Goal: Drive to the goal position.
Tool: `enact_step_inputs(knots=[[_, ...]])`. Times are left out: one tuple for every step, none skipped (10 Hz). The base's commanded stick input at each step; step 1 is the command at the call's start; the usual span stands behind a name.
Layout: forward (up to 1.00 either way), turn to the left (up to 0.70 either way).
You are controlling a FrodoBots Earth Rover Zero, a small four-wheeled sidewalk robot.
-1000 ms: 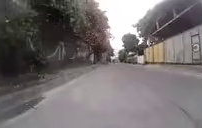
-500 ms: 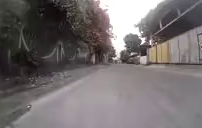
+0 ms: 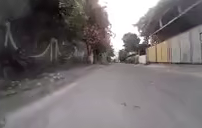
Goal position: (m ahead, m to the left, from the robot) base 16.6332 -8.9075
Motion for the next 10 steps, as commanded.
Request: enact_step_inputs(knots=[[1.0, 0.0], [1.0, 0.0], [1.0, 0.0], [1.0, 0.0], [1.0, 0.0], [1.0, -0.07], [1.0, -0.25], [1.0, -0.4], [1.0, -0.4], [1.0, -0.4]])
